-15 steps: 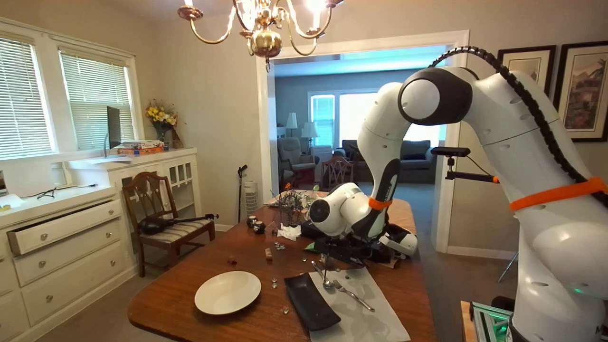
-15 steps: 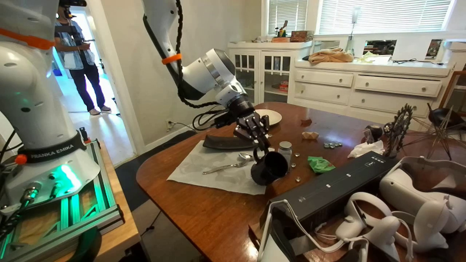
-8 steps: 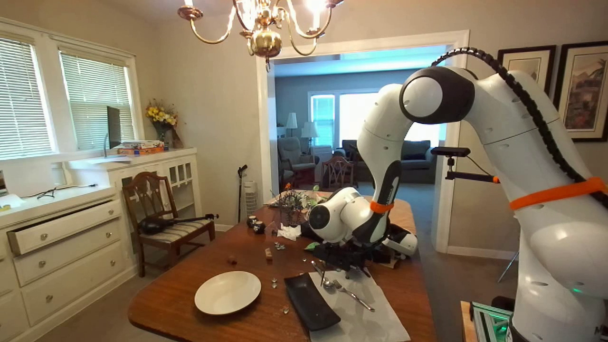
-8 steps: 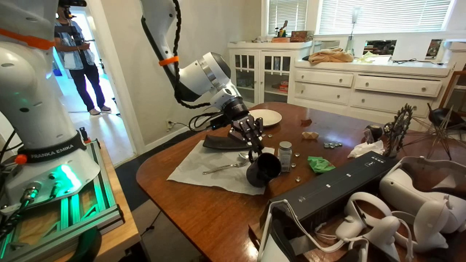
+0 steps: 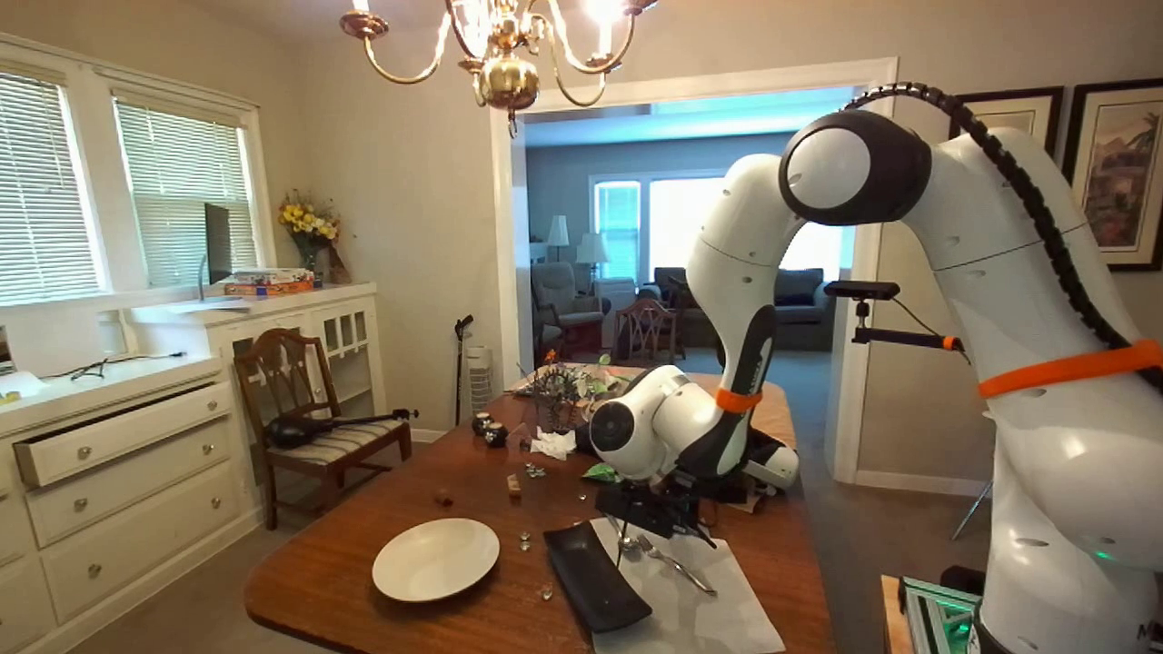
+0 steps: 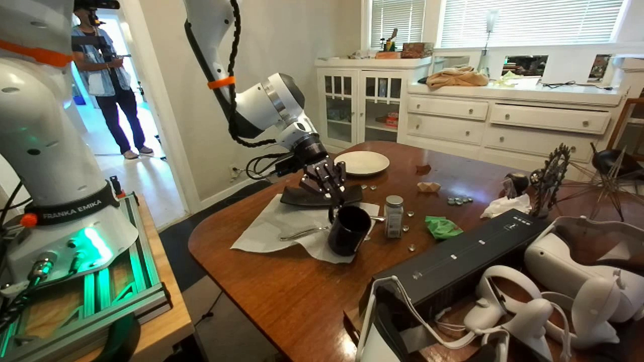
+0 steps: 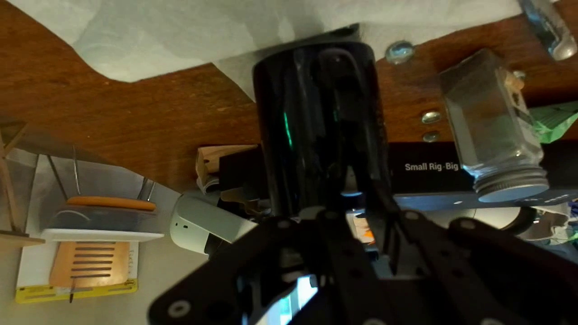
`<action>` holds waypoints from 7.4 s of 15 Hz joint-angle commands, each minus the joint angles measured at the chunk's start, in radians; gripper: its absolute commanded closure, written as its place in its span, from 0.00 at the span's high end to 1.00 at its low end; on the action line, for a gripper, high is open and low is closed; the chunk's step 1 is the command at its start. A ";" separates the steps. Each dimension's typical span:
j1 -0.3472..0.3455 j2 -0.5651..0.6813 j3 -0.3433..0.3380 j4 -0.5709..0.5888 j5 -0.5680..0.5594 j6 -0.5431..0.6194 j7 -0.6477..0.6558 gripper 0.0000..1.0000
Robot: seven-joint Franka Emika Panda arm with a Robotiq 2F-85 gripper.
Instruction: Pick up the black mug and pour the contents in the mug onto the black tray.
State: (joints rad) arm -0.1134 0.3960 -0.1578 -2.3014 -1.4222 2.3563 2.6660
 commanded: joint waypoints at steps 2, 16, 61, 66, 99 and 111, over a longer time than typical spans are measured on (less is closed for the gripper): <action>-0.020 -0.052 0.030 -0.059 0.017 0.017 -0.034 0.61; -0.034 -0.077 0.041 -0.124 0.123 0.066 -0.235 0.86; -0.052 -0.168 0.065 -0.024 0.384 0.169 -0.425 0.05; -0.065 -0.241 0.137 -0.063 0.763 0.203 -0.729 0.05; -0.164 0.169 0.060 0.508 2.074 -0.615 -1.648 0.05; -0.208 0.317 0.015 0.613 2.232 -0.851 -1.798 0.05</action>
State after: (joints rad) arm -0.3100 0.6793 -0.1344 -1.7357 0.7568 1.5852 0.9058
